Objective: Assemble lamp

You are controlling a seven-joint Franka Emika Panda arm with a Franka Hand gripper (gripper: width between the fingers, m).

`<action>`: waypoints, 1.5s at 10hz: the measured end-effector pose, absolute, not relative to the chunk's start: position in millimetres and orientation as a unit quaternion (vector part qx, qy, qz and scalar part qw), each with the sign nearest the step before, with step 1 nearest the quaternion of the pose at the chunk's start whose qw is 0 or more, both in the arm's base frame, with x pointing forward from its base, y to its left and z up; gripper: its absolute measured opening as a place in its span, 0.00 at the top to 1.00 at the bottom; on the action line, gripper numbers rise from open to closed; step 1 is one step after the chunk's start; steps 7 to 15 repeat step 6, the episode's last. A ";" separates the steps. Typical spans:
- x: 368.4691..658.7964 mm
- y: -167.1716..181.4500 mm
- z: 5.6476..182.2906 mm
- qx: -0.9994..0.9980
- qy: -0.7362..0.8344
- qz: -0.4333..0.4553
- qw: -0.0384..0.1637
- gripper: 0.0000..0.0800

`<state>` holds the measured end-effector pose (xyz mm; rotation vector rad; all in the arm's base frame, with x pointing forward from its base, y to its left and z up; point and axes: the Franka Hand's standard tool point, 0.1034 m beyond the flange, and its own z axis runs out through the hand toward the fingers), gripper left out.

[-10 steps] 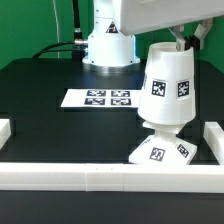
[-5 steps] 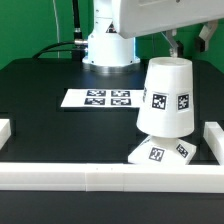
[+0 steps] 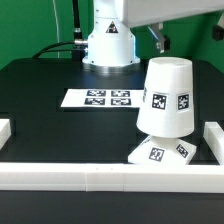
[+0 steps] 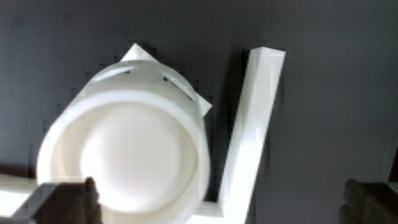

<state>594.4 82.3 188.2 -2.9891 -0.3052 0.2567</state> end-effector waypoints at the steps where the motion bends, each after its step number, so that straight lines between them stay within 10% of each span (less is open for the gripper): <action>1: 595.6 86.6 195.1 -0.990 -0.100 0.078 0.054 0.13; 15: 594.8 90.6 196.8 -0.991 -0.103 0.073 0.051 0.13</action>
Offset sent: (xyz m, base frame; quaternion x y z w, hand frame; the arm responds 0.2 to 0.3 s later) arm 0.0000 0.0000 0.0000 0.0000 0.0000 0.0000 1.0000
